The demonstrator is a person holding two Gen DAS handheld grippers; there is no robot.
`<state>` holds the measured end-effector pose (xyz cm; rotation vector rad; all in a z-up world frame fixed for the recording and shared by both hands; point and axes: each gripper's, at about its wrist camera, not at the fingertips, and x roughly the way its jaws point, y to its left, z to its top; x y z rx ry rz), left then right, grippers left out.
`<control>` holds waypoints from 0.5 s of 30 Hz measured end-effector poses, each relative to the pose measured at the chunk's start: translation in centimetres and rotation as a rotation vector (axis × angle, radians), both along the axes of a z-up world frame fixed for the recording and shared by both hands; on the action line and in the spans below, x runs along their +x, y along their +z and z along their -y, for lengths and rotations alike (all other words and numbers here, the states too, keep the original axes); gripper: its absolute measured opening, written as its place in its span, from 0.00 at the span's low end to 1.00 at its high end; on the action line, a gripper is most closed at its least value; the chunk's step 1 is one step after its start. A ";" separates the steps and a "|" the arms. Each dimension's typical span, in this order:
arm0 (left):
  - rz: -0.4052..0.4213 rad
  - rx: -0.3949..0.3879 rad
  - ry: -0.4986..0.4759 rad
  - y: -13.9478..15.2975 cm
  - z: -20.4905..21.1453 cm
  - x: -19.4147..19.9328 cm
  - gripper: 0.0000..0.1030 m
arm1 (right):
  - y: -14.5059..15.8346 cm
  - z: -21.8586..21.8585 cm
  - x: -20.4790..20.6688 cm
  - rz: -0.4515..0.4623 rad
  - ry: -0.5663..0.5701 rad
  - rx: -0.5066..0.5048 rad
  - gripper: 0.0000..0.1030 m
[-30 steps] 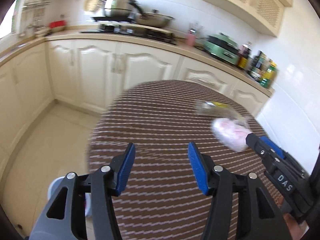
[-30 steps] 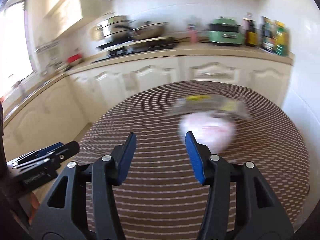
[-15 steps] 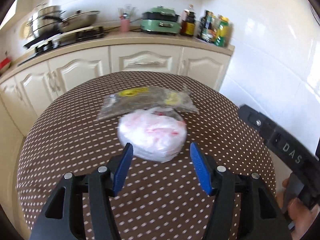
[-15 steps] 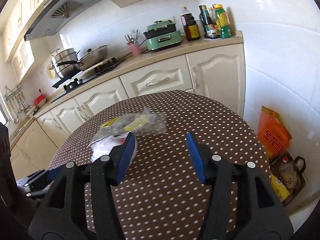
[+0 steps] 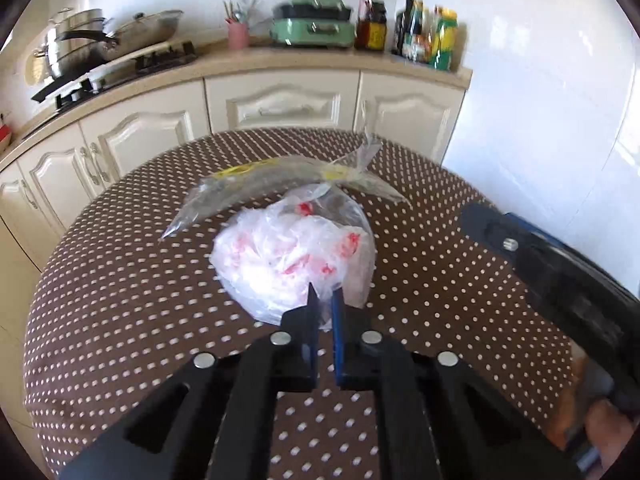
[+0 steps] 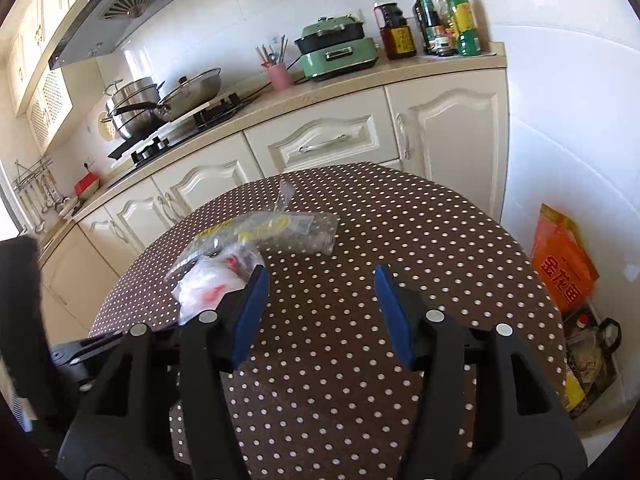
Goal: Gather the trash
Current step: 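Grasp the pink-white bag with left tool while right tool grasps the clear yellow-print bag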
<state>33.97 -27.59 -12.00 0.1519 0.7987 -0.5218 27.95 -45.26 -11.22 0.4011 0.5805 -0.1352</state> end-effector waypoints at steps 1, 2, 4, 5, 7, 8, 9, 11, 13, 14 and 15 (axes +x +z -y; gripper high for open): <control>0.014 -0.009 0.005 0.2 -0.6 -0.5 0.04 | 0.0 -0.1 0.2 -0.003 0.006 -0.006 0.53; 0.023 -0.024 0.011 0.5 -1.3 -0.9 0.04 | 0.0 -0.2 0.3 -0.005 0.009 -0.009 0.53; 0.022 -0.068 0.015 1.0 -3.1 -1.8 0.03 | 0.1 -0.7 0.7 -0.008 0.025 -0.012 0.54; 0.030 -0.086 0.023 1.2 -4.0 -2.2 0.03 | 0.2 -1.0 1.0 -0.013 0.030 -0.015 0.54; 0.054 -0.127 0.056 2.0 -6.2 -2.8 0.03 | 0.3 -1.9 1.6 -0.021 0.055 -0.023 0.55; 0.061 -0.140 0.077 2.3 -7.0 -2.8 0.03 | 0.3 -2.4 1.9 -0.029 0.066 -0.031 0.55; 0.073 -0.152 0.106 2.7 -7.9 -2.8 0.03 | 0.3 -2.8 2.2 -0.035 0.075 -0.041 0.56; 0.113 -0.159 0.194 3.5 -10.0 -2.3 0.03 | 0.5 -4.0 3.1 -0.050 0.098 -0.067 0.60; 0.115 -0.163 0.250 4.0 -11.4 -1.4 0.03 | 0.5 -5.3 4.3 -0.076 0.126 -0.111 0.61; 0.109 -0.166 0.271 4.0 -12.0 -0.9 0.03 | 0.5 -5.8 4.8 -0.092 0.136 -0.138 0.63; 0.105 -0.168 0.283 4.0 -12.4 -0.6 0.03 | 0.3 -7.1 5.9 -0.133 0.167 -0.210 0.64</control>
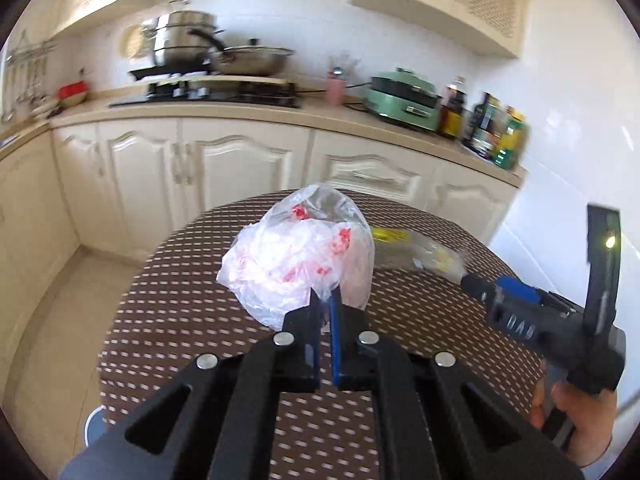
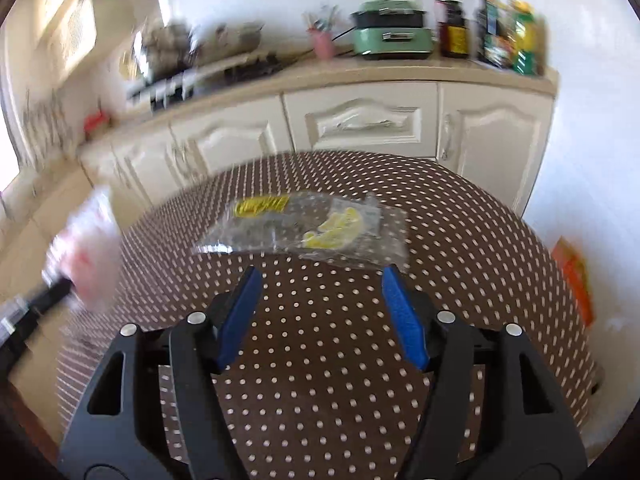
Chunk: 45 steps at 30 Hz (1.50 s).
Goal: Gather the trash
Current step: 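Grasp the pink-white bag with left tool while right tool grasps the clear yellow-print bag, then carry both plastic bags over the blue bucket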
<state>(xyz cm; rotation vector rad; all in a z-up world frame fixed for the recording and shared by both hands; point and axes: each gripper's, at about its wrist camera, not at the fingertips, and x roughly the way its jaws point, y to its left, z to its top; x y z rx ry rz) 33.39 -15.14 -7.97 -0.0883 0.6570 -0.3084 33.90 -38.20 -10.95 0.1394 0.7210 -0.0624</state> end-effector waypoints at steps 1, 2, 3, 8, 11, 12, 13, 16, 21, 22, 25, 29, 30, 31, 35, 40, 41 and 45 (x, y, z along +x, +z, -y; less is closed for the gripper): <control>-0.005 -0.004 0.014 0.0 -0.5 0.4 0.03 | -0.2 -0.7 0.6 -0.016 0.017 -0.047 0.65; -0.011 -0.007 0.023 -0.1 -0.8 0.8 0.03 | -0.7 -1.9 1.5 -0.046 0.035 -0.136 0.65; -0.020 -0.013 0.030 -0.2 -1.2 1.1 0.03 | -1.1 -2.8 2.1 -0.072 0.045 -0.207 0.65; -0.050 -0.037 0.040 -1.2 -2.0 2.4 0.03 | -3.7 -6.2 5.1 -0.130 0.078 -0.485 0.65; -0.073 -0.044 0.044 -2.0 -2.2 3.2 0.03 | -4.7 -6.9 7.0 -0.118 0.050 -0.622 0.65; -0.076 -0.047 0.046 -2.2 -2.3 3.3 0.03 | -5.0 -6.8 7.5 -0.115 0.044 -0.638 0.48; -0.080 -0.051 0.046 -2.3 -2.4 3.5 0.03 | -5.2 -6.7 7.8 -0.121 0.042 -0.631 0.27; -0.089 -0.060 0.056 -2.7 -2.8 3.7 0.03 | -4.5 -5.7 7.6 -0.087 0.026 -0.580 0.06; -0.083 -0.065 0.080 -2.5 -3.9 3.2 0.03 | -1.2 -5.5 4.6 0.028 0.044 -0.376 0.04; -0.077 -0.064 0.091 -2.4 -4.3 3.0 0.03 | -0.6 -6.0 4.2 0.046 0.053 -0.365 0.04; -0.062 -0.059 0.118 -2.0 -5.5 2.0 0.03 | 0.9 -8.4 2.2 0.089 0.101 -0.311 0.04; -0.046 -0.053 0.158 -1.4 -7.8 0.5 0.03 | 2.4 -12.2 -0.2 0.135 0.161 -0.271 0.04; -0.043 -0.055 0.167 -1.2 -8.5 0.1 0.03 | 2.8 -12.9 -0.7 0.142 0.172 -0.263 0.04; -0.041 -0.057 0.181 -1.0 -9.6 -0.4 0.03 | 3.1 -13.7 -1.1 0.151 0.183 -0.257 0.04; -0.023 -0.055 0.234 -0.4 -13.1 -2.2 0.03 | 4.1 -17.8 -2.9 0.171 0.241 -0.235 0.04; -0.015 -0.055 0.307 -0.1 -18.1 -4.3 0.03 | 5.3 -23.4 -4.8 0.199 0.319 -0.216 0.04; -0.012 -0.055 0.327 -0.1 -19.3 -4.8 0.03 | 5.4 -24.4 -5.1 0.203 0.333 -0.218 0.04; 0.001 -0.046 0.402 -0.1 -23.8 -6.5 0.03 | 5.9 -29.9 -6.2 0.215 0.419 -0.211 0.04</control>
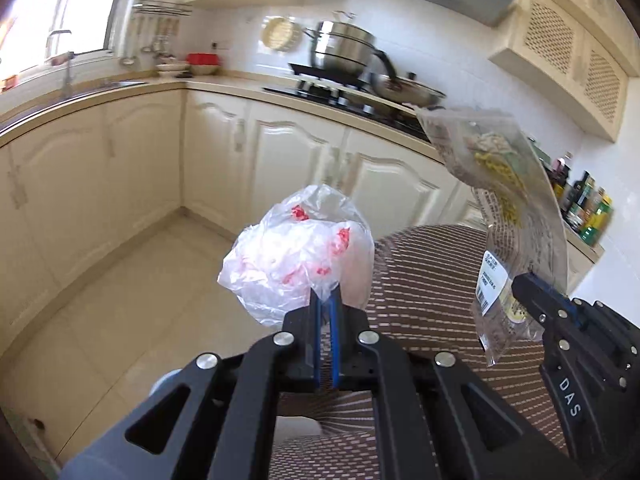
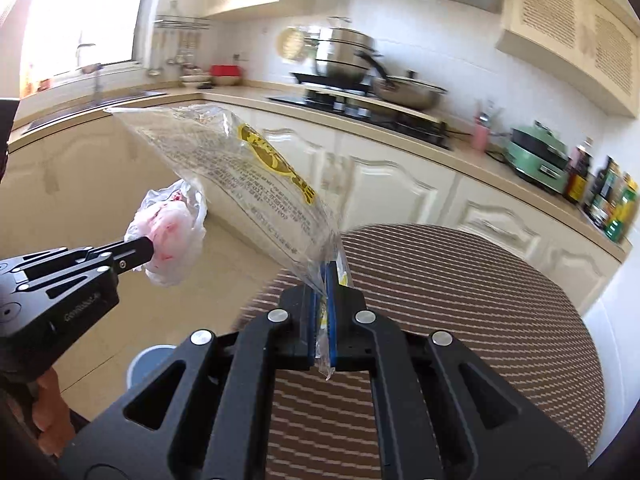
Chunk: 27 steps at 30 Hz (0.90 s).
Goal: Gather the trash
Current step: 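Carry both plastic bags over the blue bucket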
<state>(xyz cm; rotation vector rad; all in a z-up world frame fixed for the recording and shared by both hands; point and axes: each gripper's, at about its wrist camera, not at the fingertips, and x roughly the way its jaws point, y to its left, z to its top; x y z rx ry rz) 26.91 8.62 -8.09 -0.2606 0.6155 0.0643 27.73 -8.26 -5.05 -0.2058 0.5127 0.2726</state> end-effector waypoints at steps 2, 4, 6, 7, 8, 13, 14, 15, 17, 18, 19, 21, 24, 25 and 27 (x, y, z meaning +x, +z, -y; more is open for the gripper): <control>-0.001 0.006 0.048 -0.3 -2.7 -0.9 0.03 | -0.2 -2.6 -0.5 -0.006 0.041 0.001 0.04; -0.010 0.007 0.097 -0.9 -5.6 -1.8 0.03 | -0.7 -5.2 -0.6 -0.017 0.085 0.000 0.04; -0.027 0.012 0.145 -1.9 -8.2 -2.6 0.03 | -1.5 -8.4 -0.8 -0.038 0.137 -0.004 0.04; -0.035 0.011 0.163 -2.3 -9.2 -2.9 0.03 | -1.9 -9.6 -1.0 -0.046 0.155 -0.005 0.04; -0.046 0.009 0.181 -2.9 -10.4 -3.1 0.03 | -2.3 -10.8 -1.0 -0.057 0.175 -0.007 0.04; -0.130 -0.002 0.263 -7.0 -15.6 -3.6 0.03 | -5.9 -16.9 -0.7 -0.145 0.270 -0.019 0.04; -0.148 -0.004 0.273 -7.9 -16.3 -3.6 0.03 | -6.6 -17.5 -0.5 -0.161 0.279 -0.018 0.04; -0.175 -0.010 0.282 -9.2 -17.2 -3.5 0.04 | -7.7 -18.4 -0.3 -0.188 0.291 -0.019 0.04; -0.217 -0.028 0.292 -11.0 -18.5 -3.0 0.04 | -9.9 -19.9 0.2 -0.240 0.310 -0.023 0.04; -0.239 -0.034 0.293 -12.1 -18.9 -2.8 0.04 | -11.2 -20.6 0.6 -0.273 0.318 -0.024 0.04; -0.267 -0.041 0.296 -13.4 -19.5 -2.4 0.04 | -12.7 -21.2 0.9 -0.311 0.324 -0.027 0.04; -0.324 -0.063 0.294 -16.1 -20.4 -1.7 0.04 | -15.3 -21.9 1.6 -0.379 0.332 -0.019 0.04; -0.395 -0.093 0.287 -19.6 -21.2 -0.4 0.04 | -19.6 -23.0 2.9 -0.493 0.330 -0.003 0.04; -0.411 -0.104 0.284 -20.8 -21.4 -0.4 0.04 | -20.9 -23.4 3.3 -0.523 0.328 -0.001 0.04; -0.448 -0.120 0.277 -22.7 -21.9 0.2 0.04 | -23.4 -23.8 4.1 -0.584 0.319 0.003 0.04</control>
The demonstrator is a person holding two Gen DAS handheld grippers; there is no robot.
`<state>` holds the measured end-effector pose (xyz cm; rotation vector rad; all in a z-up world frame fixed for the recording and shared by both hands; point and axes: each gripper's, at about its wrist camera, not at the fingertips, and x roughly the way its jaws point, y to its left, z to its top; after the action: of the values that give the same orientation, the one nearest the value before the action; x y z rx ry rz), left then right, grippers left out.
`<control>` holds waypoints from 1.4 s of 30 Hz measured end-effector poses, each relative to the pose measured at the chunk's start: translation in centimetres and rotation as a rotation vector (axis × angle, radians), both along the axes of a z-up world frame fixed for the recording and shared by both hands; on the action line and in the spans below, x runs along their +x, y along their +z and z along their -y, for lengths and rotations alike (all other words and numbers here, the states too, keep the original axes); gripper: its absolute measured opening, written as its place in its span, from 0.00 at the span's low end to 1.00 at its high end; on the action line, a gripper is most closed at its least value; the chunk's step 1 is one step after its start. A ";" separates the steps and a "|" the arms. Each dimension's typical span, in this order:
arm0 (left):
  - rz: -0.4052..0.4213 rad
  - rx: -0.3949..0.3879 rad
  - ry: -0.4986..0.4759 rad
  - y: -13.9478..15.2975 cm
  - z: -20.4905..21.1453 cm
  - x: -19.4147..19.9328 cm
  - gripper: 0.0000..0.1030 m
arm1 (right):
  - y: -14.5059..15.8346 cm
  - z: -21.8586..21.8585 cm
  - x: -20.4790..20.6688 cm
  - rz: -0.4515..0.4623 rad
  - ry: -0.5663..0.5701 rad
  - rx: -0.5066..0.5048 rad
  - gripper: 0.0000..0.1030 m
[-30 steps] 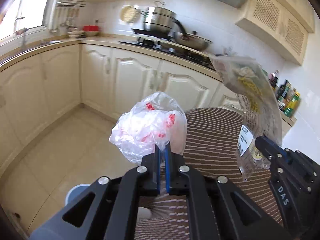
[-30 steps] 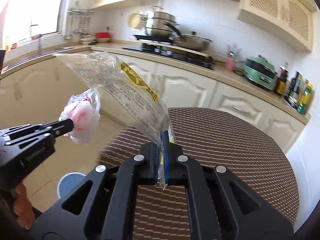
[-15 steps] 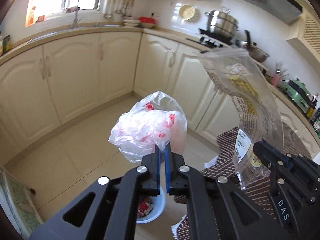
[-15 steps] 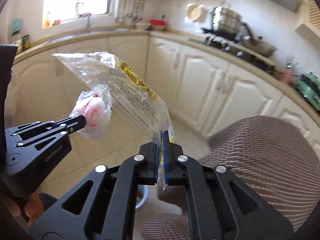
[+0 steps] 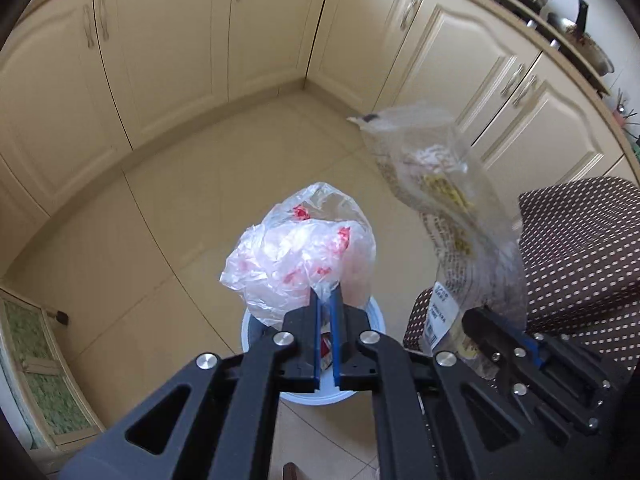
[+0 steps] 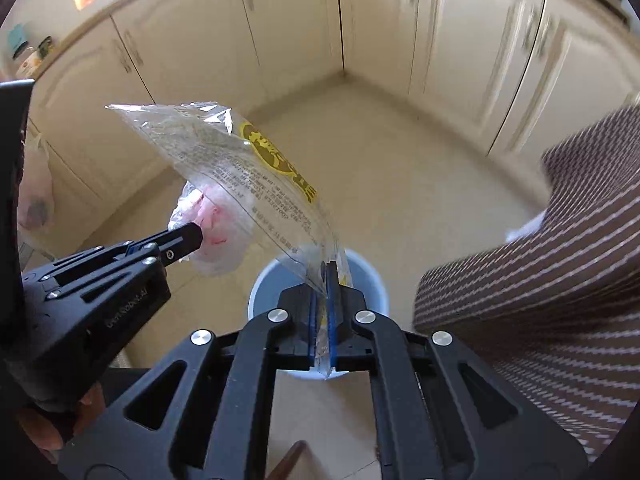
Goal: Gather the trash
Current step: 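Carry both plastic bags over the blue bucket, then open both tools to drop the plastic bags into the bucket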
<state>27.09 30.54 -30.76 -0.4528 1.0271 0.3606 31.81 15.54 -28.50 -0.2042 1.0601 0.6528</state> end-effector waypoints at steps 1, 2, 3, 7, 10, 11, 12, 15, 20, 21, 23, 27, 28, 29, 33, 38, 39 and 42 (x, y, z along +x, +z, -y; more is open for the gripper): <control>-0.020 -0.014 -0.001 -1.3 -0.4 0.4 0.04 | -1.2 -0.1 0.3 -0.022 -0.004 -0.008 0.04; -0.038 -0.029 -0.003 -2.3 -0.7 0.7 0.04 | -2.6 -0.3 0.7 -0.053 -0.009 -0.016 0.04; -0.049 -0.043 -0.006 -3.2 -0.8 0.9 0.05 | -3.4 -0.2 0.9 -0.074 -0.012 -0.018 0.04; -0.079 -0.135 -0.026 -7.2 -1.5 1.9 0.06 | -7.0 -0.4 2.2 -0.147 -0.030 -0.041 0.04; -0.113 -0.160 -0.038 -9.6 -1.4 2.3 0.07 | -9.2 -0.5 3.2 -0.196 -0.043 -0.049 0.04; -0.128 -0.167 -0.040 -10.3 -1.4 2.5 0.09 | -9.9 -0.6 3.4 -0.209 -0.047 -0.052 0.04; -0.142 -0.177 -0.039 -10.9 -1.4 2.6 0.15 | -10.4 -0.8 3.5 -0.218 -0.048 -0.054 0.04; -0.165 -0.176 -0.042 -12.0 -1.3 2.4 0.36 | -11.7 -1.1 4.2 -0.248 -0.058 -0.058 0.04; -0.179 -0.179 -0.017 -13.0 -1.4 2.5 0.39 | -13.6 -1.3 4.8 -0.285 -0.068 -0.057 0.05; -0.185 -0.175 -0.008 -13.1 -1.6 2.3 0.39 | -13.8 -1.4 4.9 -0.291 -0.068 -0.057 0.05; -0.194 -0.174 0.005 -13.3 -1.6 2.5 0.39 | -14.2 -1.4 4.5 -0.296 -0.070 -0.059 0.05; -0.214 -0.190 0.017 -13.8 -1.2 3.1 0.42 | -15.0 -2.0 4.3 -0.310 -0.076 -0.054 0.05; -0.218 -0.189 0.022 -13.8 -1.3 3.1 0.42 | -14.9 -2.0 4.2 -0.310 -0.076 -0.052 0.05; -0.222 -0.183 0.026 -13.8 -1.6 3.1 0.43 | -15.0 -2.1 4.2 -0.313 -0.077 -0.050 0.05; -0.235 -0.169 0.042 -13.7 -2.0 2.2 0.47 | -15.2 -2.4 4.5 -0.319 -0.091 -0.023 0.06; -0.234 -0.145 0.050 -13.3 -2.0 1.9 0.49 | -15.1 -2.5 4.8 -0.321 -0.089 -0.003 0.10; -0.233 -0.140 0.049 -13.2 -1.9 1.7 0.49 | -14.9 -2.5 4.7 -0.306 -0.093 -0.006 0.16; -0.226 -0.139 0.047 -12.7 -1.9 1.4 0.50 | -14.3 -2.0 4.7 -0.283 -0.102 0.006 0.32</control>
<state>28.45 32.42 -43.42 -0.5711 1.2684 0.3903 36.51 17.55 -42.83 -0.0522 1.3312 0.6039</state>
